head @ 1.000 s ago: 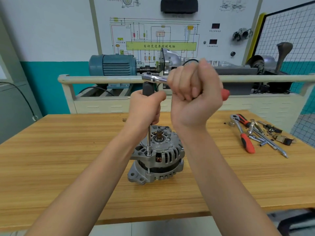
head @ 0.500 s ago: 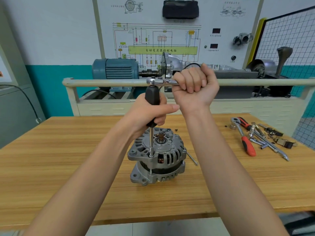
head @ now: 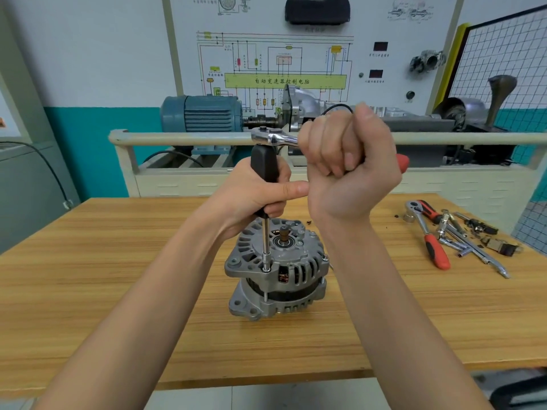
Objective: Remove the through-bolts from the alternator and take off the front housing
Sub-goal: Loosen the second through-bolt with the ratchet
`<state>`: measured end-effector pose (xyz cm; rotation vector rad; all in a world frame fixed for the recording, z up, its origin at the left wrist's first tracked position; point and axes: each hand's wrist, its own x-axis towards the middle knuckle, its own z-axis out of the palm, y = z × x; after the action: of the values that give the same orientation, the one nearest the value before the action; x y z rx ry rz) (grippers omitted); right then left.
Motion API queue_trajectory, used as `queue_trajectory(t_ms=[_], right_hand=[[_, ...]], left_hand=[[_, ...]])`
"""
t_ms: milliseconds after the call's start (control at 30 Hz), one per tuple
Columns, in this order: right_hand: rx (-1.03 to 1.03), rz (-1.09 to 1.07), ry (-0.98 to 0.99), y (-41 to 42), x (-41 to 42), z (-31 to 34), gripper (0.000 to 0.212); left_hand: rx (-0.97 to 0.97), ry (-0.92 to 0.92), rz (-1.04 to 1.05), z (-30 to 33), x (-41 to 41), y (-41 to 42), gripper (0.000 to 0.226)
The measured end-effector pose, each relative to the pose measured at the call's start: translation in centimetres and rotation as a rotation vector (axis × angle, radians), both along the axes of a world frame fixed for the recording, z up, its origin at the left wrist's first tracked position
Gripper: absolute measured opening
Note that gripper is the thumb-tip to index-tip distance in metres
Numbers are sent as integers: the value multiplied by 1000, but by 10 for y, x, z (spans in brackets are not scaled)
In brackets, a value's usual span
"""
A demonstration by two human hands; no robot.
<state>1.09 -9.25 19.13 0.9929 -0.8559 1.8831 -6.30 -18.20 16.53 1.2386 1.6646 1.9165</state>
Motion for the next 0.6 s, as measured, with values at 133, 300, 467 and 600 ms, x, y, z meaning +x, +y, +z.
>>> queue_trajectory(t_ms=[133, 300, 467, 600], right_hand=[[-207, 442, -200, 28, -8, 7, 50], [-418, 691, -348, 41, -28, 8, 46], [-362, 515, -253, 30, -14, 6, 48], [-107, 113, -50, 8, 3, -1, 50]], left_hand=[[40, -17, -55, 6, 3, 1, 31], [83, -95, -33, 10, 10, 11, 41], [92, -116, 123, 10, 13, 15, 52], [118, -102, 315, 10, 18, 22, 54]])
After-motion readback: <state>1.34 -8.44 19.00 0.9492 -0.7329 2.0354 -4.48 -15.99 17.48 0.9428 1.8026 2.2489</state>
